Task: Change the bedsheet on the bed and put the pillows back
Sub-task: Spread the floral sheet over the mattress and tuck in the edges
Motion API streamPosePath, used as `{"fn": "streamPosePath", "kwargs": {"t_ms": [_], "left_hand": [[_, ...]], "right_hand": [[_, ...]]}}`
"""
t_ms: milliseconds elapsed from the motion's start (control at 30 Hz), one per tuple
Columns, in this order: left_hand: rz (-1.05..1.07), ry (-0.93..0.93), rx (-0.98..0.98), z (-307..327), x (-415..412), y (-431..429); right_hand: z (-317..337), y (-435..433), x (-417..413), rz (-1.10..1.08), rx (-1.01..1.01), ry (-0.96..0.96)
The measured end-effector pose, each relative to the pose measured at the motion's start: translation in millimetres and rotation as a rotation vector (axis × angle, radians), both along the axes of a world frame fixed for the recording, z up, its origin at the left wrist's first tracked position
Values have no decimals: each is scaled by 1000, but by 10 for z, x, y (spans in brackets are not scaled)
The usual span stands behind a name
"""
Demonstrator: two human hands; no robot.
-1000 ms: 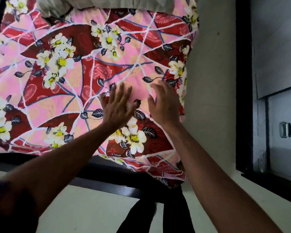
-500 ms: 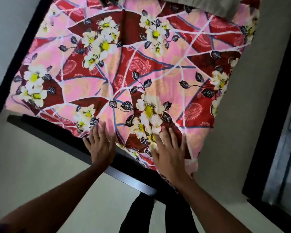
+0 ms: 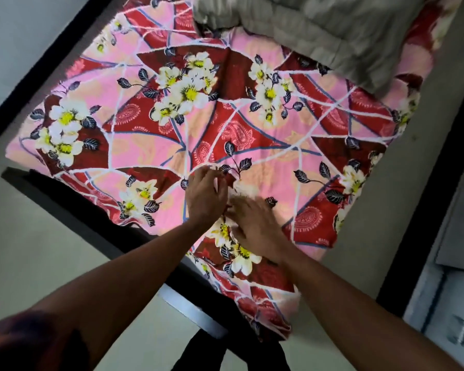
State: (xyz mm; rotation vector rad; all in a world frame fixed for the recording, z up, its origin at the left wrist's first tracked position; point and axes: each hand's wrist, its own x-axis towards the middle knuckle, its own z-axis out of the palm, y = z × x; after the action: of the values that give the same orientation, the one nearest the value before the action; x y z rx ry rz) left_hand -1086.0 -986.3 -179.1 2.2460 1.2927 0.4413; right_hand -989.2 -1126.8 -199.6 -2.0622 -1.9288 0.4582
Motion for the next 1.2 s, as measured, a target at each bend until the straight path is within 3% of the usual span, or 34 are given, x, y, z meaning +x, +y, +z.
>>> {"fn": "streamPosePath", "kwargs": {"t_ms": [100,233,367,433,567,700,767,833,900,1000,1100,1200], "left_hand": [[10,38,-185,40,3,-39],[-100,1,-282,131,277,172],[-131,-7,-376,272,928,466],[-111,0,-410,281,1287,651],[91,-195,-656,341,2174,1027],[304,-427,-925,560,3024,1381],[362,-516,-1062,677,3350,1539],[421,-621,-1140,725,3618,1692],[466,-701,-1220,732,3835,1814],[496,-800,-1358,685,4091,1902],[369,-930,-1345,671,4327,1906],[319,-922,-1387,694,4415,1903]], "right_hand": [[92,-275,154,-63,110,198],[317,-24,932,-458,148,351],[496,356,1982,-881,230,625],[505,604,2444,-995,272,719],[608,1045,3403,-1121,456,830],[881,1274,4222,-1253,702,735],[1001,1354,4539,-1257,727,803],[978,1451,4910,-1128,718,1026],[943,1546,5187,-1007,636,1171],[833,1627,5377,-917,486,1244],[692,1645,5465,-898,456,1328],[600,1621,5526,-931,305,1497]]}}
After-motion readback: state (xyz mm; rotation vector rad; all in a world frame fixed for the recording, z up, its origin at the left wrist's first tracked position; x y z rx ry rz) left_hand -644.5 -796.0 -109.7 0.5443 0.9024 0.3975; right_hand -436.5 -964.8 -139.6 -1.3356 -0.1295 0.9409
